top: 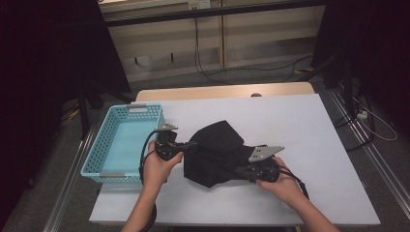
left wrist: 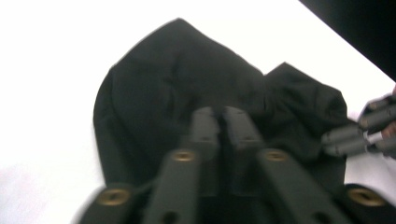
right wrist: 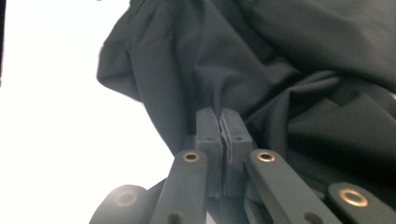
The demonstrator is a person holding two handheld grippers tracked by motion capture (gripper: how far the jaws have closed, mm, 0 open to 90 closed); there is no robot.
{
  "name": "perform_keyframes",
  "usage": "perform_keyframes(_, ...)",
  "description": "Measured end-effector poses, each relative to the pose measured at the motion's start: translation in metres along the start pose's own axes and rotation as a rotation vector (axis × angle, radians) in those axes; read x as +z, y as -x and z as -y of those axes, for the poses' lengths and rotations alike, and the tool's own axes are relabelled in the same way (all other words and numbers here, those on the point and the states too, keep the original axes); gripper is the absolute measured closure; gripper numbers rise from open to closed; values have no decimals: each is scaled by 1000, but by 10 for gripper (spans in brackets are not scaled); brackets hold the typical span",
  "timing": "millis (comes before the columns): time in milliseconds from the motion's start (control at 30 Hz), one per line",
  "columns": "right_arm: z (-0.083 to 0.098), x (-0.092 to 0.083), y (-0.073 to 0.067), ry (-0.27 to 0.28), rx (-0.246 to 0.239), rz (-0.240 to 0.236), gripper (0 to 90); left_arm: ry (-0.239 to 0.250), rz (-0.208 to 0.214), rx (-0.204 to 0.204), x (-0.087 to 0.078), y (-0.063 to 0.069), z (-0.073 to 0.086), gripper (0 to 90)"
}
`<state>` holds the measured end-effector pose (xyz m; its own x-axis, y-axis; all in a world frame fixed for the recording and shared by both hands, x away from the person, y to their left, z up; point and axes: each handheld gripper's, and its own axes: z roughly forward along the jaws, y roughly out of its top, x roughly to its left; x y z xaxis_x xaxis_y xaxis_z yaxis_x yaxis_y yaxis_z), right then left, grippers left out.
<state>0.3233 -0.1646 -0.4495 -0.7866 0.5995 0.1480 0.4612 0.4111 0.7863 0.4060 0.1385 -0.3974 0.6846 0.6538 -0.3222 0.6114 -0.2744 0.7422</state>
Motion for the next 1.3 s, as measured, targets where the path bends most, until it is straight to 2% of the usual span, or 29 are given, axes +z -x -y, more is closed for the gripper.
perform_keyframes(33, 0, 3, -7, -2, -5, -21, 882, 3, 3, 9, 2, 3, -1, 659)
perform_keyframes(67, 0, 3, -7, -2, -5, -21, 882, 2, 10, 13, 4, 5, -2, 659)
perform_keyframes(167, -2, 8, -14, -12, -28, -43, 882, 33, 3, 88, 16, 16, -6, 459)
perform_keyframes(233, -2, 10, -17, -14, -30, -51, 882, 28, 34, 105, 24, 23, -7, 412)
perform_keyframes(267, -2, 11, -18, -15, -33, -52, 882, 24, 38, 127, 29, 26, -7, 377)
perform_keyframes(367, -1, 11, -18, -13, -28, -53, 882, 1, 9, 201, 44, 33, -6, 311)
perform_keyframes(467, 0, 12, -20, -7, -26, -52, 882, -30, 34, 222, 59, 38, -2, 320)
perform_keyframes(533, 0, 12, -21, -5, -29, -48, 881, -56, 30, 252, 67, 41, 1, 341)
perform_keyframes(633, 1, 13, -22, -2, -35, -50, 881, -92, 50, 252, 74, 44, 4, 430)
perform_keyframes(667, 1, 13, -22, -3, -37, -46, 879, -100, 45, 262, 76, 45, 6, 478)
perform_keyframes(733, 1, 14, -23, -6, -39, -42, 876, -120, 44, 252, 79, 43, 9, 592)
perform_keyframes(767, 1, 15, -24, -7, -43, -33, 876, -125, 46, 236, 80, 43, 10, 683)
perform_keyframes(800, 1, 15, -24, -7, -43, -33, 876, -126, 44, 232, 79, 41, 10, 683)
perform_keyframes(867, 1, 15, -24, -10, -47, -30, 876, -119, 40, 207, 76, 39, 10, 793)
perform_keyframes(967, 1, 15, -24, -17, -54, -19, 877, -79, 40, 180, 63, 35, 3, 827)
perform_keyframes(1033, 1, 14, -23, -16, -54, -12, 877, -23, 41, 157, 48, 29, -4, 832)
perform_keyframes(1100, 1, 13, -22, -12, -51, -7, 876, 32, 46, 115, 31, 21, -11, 833)
perform_keyframes(1233, 2, 12, -21, -13, -54, 1, 871, 124, 22, 46, 1, 2, -18, 836)
perform_keyframes(1300, 2, 12, -21, -16, -57, 3, 867, 145, 15, 17, -9, -6, -18, 840)
